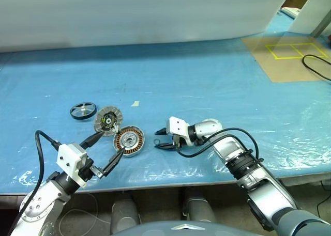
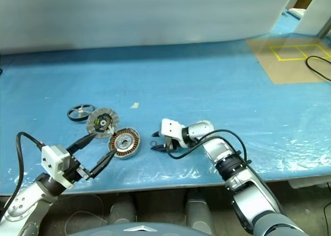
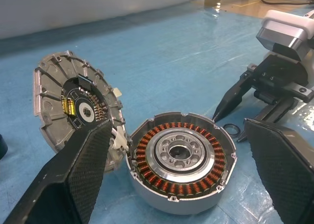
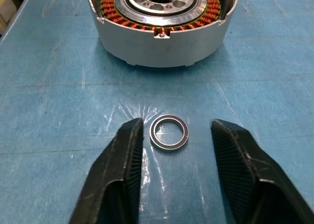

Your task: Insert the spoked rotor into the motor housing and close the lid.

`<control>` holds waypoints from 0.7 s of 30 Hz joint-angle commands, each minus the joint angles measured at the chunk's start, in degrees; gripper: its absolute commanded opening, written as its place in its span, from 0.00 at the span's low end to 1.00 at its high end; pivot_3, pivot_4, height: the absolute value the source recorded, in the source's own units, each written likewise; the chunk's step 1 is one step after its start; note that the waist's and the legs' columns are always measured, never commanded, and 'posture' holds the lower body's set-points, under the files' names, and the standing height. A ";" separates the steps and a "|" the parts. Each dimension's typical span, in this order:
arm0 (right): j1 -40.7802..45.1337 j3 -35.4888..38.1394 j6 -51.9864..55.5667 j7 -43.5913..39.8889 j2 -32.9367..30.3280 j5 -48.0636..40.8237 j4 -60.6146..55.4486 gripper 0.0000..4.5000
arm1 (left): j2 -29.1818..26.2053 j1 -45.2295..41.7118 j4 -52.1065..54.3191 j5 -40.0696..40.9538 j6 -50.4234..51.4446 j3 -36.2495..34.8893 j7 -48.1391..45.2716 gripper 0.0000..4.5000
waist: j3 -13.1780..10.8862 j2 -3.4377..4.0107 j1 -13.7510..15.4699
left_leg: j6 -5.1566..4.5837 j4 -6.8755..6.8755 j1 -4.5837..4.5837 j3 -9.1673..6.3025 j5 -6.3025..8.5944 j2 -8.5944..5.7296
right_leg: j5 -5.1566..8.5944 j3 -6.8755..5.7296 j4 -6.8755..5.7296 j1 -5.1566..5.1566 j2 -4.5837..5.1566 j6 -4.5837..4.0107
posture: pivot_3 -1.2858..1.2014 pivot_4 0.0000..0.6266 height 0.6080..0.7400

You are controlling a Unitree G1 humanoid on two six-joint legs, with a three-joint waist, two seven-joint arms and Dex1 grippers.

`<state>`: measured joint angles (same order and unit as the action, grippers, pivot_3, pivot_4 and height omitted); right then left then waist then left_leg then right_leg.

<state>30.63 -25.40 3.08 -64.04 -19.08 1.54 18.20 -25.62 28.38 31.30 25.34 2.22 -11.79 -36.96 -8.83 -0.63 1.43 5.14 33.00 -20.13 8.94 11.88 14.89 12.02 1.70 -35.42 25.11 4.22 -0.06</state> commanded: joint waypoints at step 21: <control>-1.33 -0.43 -0.12 -1.62 -1.79 -0.07 0.87 0.21 | -0.07 0.44 1.56 -0.12 -1.69 -1.07 -0.24 1.00 | 0.01 -0.01 0.07 | 0.00 0.00 0.00 0.00 0.00 0.00 | 0.00 0.00 0.03 -0.02 0.00 0.00 | 0.52 0.24 1.00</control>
<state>30.13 -25.39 2.52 -65.85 -20.51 0.49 18.04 -25.52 28.73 31.30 25.13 1.56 -11.79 -37.14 -8.82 -0.64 1.50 5.14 33.00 -20.11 8.94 11.88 14.89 12.02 1.70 -35.40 25.08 4.22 -0.06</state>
